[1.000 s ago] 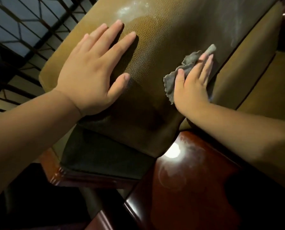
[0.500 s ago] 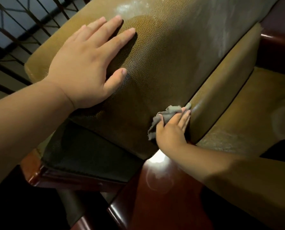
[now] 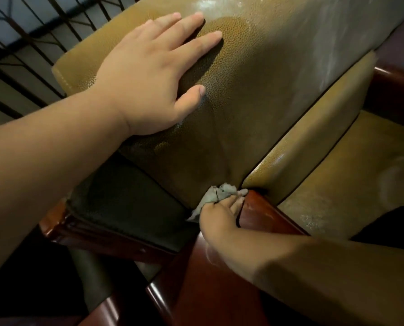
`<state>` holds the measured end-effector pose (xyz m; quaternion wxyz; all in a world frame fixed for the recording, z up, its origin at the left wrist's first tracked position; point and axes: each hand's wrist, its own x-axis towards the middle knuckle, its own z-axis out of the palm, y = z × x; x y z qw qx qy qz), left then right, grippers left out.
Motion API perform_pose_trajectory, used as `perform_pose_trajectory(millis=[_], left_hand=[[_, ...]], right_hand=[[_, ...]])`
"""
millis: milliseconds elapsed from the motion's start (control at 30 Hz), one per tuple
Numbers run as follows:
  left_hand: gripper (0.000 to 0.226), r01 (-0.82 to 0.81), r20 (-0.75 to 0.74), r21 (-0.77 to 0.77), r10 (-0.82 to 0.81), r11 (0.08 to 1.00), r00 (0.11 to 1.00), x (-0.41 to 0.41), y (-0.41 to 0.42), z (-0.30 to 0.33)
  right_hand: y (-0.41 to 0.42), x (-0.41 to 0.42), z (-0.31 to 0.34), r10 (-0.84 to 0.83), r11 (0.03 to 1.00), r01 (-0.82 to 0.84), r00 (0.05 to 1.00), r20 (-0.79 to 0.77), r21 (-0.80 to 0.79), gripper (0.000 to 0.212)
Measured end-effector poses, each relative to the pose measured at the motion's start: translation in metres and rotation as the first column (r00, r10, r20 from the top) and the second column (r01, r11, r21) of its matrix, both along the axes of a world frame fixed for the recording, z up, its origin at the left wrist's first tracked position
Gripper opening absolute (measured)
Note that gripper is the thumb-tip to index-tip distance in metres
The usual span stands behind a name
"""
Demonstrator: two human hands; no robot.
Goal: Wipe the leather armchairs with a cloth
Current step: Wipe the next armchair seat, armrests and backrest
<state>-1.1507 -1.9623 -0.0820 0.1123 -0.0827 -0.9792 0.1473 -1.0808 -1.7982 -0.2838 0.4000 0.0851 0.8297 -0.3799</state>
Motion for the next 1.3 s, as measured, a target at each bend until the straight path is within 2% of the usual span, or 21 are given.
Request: perform_pose_trajectory(millis=[33,100,133,167,267,367,467,533,667,800,900,967,1033,1100,1167,1233,1300], left_hand=[[0.078,0.006,-0.002,-0.001,-0.006,1.0,1.0,-0.001,0.001,-0.001],[0.078,0.015,-0.009,0.0,-0.015,1.0,1.0,-0.002,0.001,-0.002],[0.078,0.017,-0.014,0.002,-0.017,1.0,1.0,-0.003,0.0,-0.002],[0.077,0.017,-0.016,0.005,-0.017,1.0,1.0,-0.003,0.0,-0.002],[0.077,0.025,-0.015,0.004,-0.025,1.0,1.0,-0.004,-0.002,-0.001],[0.077,0.02,-0.025,0.006,-0.02,1.0,0.999,-0.003,-0.002,-0.002],[0.076,0.033,-0.035,0.011,-0.033,0.999,0.999,-0.003,-0.003,-0.003],[0.076,0.05,-0.036,0.016,-0.05,0.999,0.998,-0.004,-0.003,-0.003],[0.077,0.038,-0.03,0.015,-0.037,0.999,0.999,-0.005,-0.003,0.0],[0.077,0.024,-0.028,0.014,-0.024,1.0,0.999,-0.002,0.0,0.0],[0.077,0.026,-0.039,0.014,-0.026,1.0,0.999,-0.001,-0.001,-0.003],[0.076,0.052,-0.038,0.016,-0.052,0.998,0.998,-0.004,0.0,-0.003],[0.076,0.062,-0.056,0.028,-0.061,0.998,0.997,-0.005,0.0,-0.002],[0.076,0.064,-0.06,0.033,-0.062,0.997,0.996,-0.005,-0.002,-0.002],[0.076,0.061,-0.05,0.029,-0.059,0.998,0.997,-0.005,-0.002,-0.001],[0.077,0.054,-0.048,0.025,-0.053,0.998,0.997,-0.004,-0.001,0.0],[0.077,0.05,-0.047,0.022,-0.049,0.998,0.998,-0.004,-0.002,-0.001]], right_hand=[[-0.007,0.002,-0.001,0.052,0.999,-0.052,0.999,-0.004,0.009,0.065],[-0.024,0.012,0.002,-0.005,0.999,0.008,0.999,0.046,-0.051,0.082],[-0.03,0.02,0.005,-0.111,0.981,0.125,0.989,0.099,-0.15,0.08],[-0.027,0.03,0.012,-0.126,0.965,0.145,0.987,0.097,-0.217,0.074],[-0.021,0.027,0.02,-0.047,0.971,0.056,0.998,0.045,-0.232,0.097],[-0.013,0.022,0.025,-0.038,0.96,0.045,0.999,0.028,-0.276,0.104],[-0.011,0.022,0.039,-0.019,0.953,0.037,0.998,0.062,-0.302,0.134],[-0.01,0.021,0.04,-0.009,0.953,0.018,1.0,0.03,-0.302,0.148],[-0.007,0.023,0.018,0.025,0.947,-0.045,0.997,-0.067,-0.318,0.14],[0.013,0.007,-0.014,0.057,0.984,-0.089,0.978,-0.202,-0.156,0.113],[0.012,-0.008,-0.021,-0.081,0.996,0.072,0.979,-0.188,-0.056,0.092],[-0.009,-0.01,-0.011,-0.278,0.957,0.266,0.955,-0.098,-0.118,0.083],[-0.032,-0.008,-0.001,-0.393,0.908,0.385,0.92,-0.018,-0.164,0.08],[-0.041,-0.008,0.003,-0.423,0.89,0.419,0.906,0.02,-0.177,0.08],[-0.036,-0.023,0.003,-0.442,0.886,0.435,0.897,-0.009,-0.159,0.079],[-0.026,-0.052,0.007,-0.509,0.856,0.5,0.859,-0.048,-0.134,0.079],[-0.021,-0.074,0.02,-0.567,0.821,0.564,0.824,-0.01,-0.091,0.08]])
